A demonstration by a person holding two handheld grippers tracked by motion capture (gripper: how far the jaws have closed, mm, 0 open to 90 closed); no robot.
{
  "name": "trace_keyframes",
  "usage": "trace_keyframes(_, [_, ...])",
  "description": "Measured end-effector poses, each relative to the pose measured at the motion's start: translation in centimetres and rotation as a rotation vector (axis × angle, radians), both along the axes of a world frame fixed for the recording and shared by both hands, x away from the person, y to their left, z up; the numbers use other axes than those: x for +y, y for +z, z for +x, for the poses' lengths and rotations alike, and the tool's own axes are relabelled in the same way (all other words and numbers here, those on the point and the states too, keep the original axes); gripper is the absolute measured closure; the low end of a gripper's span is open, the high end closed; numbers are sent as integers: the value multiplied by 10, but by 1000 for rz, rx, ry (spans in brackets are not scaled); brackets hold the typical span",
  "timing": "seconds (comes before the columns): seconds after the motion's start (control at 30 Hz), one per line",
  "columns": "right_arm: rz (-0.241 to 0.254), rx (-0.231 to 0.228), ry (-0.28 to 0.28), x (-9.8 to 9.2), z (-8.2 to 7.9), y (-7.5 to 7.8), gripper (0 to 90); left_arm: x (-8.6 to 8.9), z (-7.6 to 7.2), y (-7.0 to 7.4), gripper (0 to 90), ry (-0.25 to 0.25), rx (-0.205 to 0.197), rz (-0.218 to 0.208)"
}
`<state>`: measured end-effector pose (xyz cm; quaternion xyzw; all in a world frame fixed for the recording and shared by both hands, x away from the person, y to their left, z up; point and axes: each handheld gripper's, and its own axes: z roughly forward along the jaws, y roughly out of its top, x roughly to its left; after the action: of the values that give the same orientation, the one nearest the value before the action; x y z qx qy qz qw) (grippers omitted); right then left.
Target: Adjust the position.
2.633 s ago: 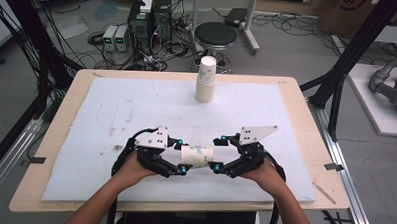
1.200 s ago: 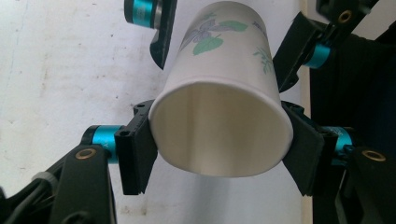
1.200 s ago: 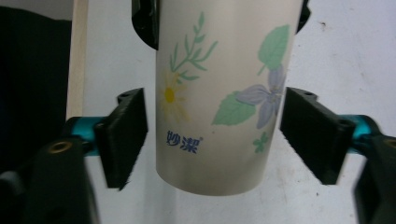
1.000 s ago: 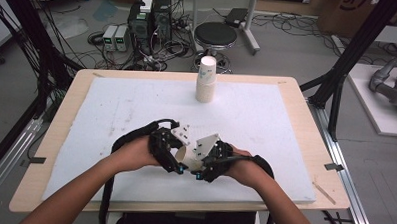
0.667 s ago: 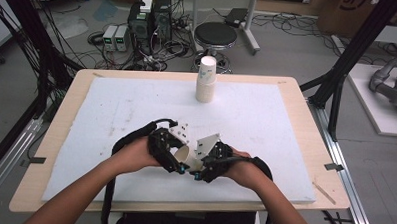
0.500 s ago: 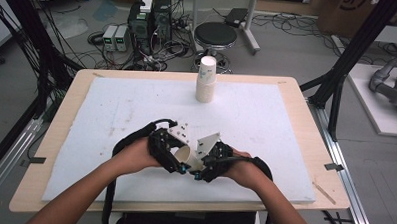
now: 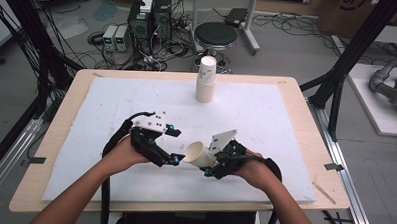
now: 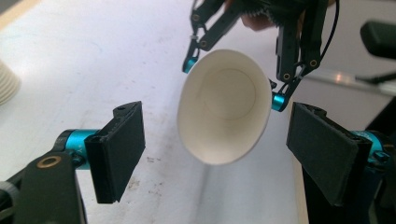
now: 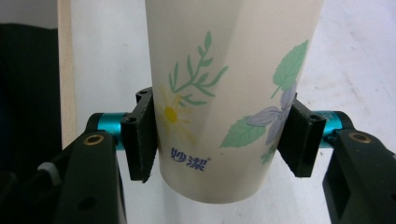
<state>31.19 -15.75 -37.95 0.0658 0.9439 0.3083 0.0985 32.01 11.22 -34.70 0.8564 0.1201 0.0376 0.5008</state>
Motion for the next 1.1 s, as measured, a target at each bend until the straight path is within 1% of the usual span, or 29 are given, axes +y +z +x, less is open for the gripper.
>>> trace_keyframes(0.03, [17, -6, -11, -4, -1, 0, 388, 3, 0, -1, 195, 5, -5, -11])
trace_keyframes(0.1, [47, -12, -29, -11, -1, -2, 387, 9, -1, -6, 195, 36, -3, -54])
trace_keyframes(0.17, [83, -25, -51, -19, -2, -4, 385, 14, -2, -12, 195, 56, -17, -80])
trace_keyframes(0.2, [101, -27, -64, -23, -3, -5, 385, 17, -3, -15, 195, 72, -14, -102])
trace_keyframes(0.27, [132, -31, -84, -30, -5, -8, 385, 20, -2, -19, 195, 90, -11, -124])
trace_keyframes(0.37, [182, -42, -121, -41, -8, -14, 384, 25, -3, -27, 195, 125, -19, -174])
trace_keyframes(0.43, [224, -59, -153, -48, -11, -17, 383, 28, -3, -33, 195, 148, -23, -205])
trace_keyframes(0.5, [271, -68, -188, -56, -12, -21, 383, 31, -3, -40, 195, 171, -27, -225])
trace_keyframes(0.57, [324, -70, -223, -64, -13, -24, 383, 34, -4, -47, 195, 198, -27, -248])
trace_keyframes(0.63, [370, -67, -256, -73, -14, -27, 383, 37, -5, -53, 195, 217, -26, -256])
trace_keyframes(0.7, [406, -66, -288, -81, -15, -31, 383, 41, -6, -61, 196, 241, -25, -269])
trace_keyframes(0.77, [435, -65, -320, -89, -14, -34, 377, 44, -7, -67, 197, 262, -25, -270])
trace_keyframes(0.8, [458, -65, -342, -93, -13, -35, 370, 45, -7, -69, 197, 265, -24, -271])
trace_keyframes(0.87, [495, -61, -368, -100, -12, -36, 370, 48, -7, -75, 197, 279, -24, -271])
trace_keyframes(0.9, [513, -62, -383, -103, -12, -36, 370, 49, -8, -78, 198, 285, -21, -277])
trace_keyframes(0.97, [538, -73, -399, -110, -12, -34, 370, 52, -8, -83, 201, 296, -25, -272])
trace_keyframes(1.0, [551, -77, -408, -112, -12, -33, 370, 52, -8, -85, 201, 299, -27, -259])
trace_keyframes(1.1, [567, -101, -424, -118, -11, -31, 369, 54, -9, -89, 202, 313, -39, -255])
